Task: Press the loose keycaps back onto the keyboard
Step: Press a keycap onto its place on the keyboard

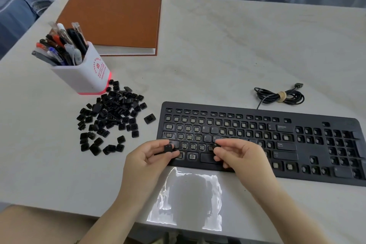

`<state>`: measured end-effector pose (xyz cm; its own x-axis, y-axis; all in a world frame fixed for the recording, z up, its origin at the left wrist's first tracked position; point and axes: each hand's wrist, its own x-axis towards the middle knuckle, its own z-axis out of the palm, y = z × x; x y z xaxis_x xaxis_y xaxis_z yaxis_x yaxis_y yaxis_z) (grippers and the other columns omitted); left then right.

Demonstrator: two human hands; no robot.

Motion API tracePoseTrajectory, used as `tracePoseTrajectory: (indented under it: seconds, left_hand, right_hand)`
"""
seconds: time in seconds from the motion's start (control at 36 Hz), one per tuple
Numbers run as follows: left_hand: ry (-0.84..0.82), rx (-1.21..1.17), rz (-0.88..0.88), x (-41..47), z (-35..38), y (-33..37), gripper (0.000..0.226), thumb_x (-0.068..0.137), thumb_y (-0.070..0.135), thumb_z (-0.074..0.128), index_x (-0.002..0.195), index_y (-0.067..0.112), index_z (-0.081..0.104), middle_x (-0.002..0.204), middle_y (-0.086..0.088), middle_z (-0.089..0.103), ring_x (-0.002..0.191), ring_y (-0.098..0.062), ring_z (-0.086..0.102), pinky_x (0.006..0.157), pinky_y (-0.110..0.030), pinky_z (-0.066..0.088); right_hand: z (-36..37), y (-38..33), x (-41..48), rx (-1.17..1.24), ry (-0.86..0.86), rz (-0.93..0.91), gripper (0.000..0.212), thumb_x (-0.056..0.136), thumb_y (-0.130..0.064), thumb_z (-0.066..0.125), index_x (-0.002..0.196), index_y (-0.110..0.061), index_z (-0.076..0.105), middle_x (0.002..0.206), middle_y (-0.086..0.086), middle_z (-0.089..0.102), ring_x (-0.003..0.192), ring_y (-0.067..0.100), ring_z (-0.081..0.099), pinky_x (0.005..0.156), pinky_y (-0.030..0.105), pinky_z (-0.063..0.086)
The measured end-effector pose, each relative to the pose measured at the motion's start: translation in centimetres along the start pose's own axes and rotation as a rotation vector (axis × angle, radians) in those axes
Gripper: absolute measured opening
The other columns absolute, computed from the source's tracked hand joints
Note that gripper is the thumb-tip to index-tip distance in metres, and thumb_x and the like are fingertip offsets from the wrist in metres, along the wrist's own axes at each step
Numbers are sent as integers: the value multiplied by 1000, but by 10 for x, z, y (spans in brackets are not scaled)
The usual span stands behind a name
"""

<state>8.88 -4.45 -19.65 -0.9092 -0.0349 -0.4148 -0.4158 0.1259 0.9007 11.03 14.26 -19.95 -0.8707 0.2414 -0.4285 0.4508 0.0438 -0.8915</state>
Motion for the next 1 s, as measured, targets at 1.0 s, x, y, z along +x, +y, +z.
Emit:
tracePoseTrajectory:
  seconds: [1.0]
  left_hand:
    - [35,-60,10,6,-5,-11,21,87,-7,57,94,10,67,89,-8,72,78,-14,72,72,-16,55]
  right_hand:
    - [32,15,34,-633,115,-474,19,81,-17,70,100,-17,73,88,-12,46,92,5,40,81,-2,25]
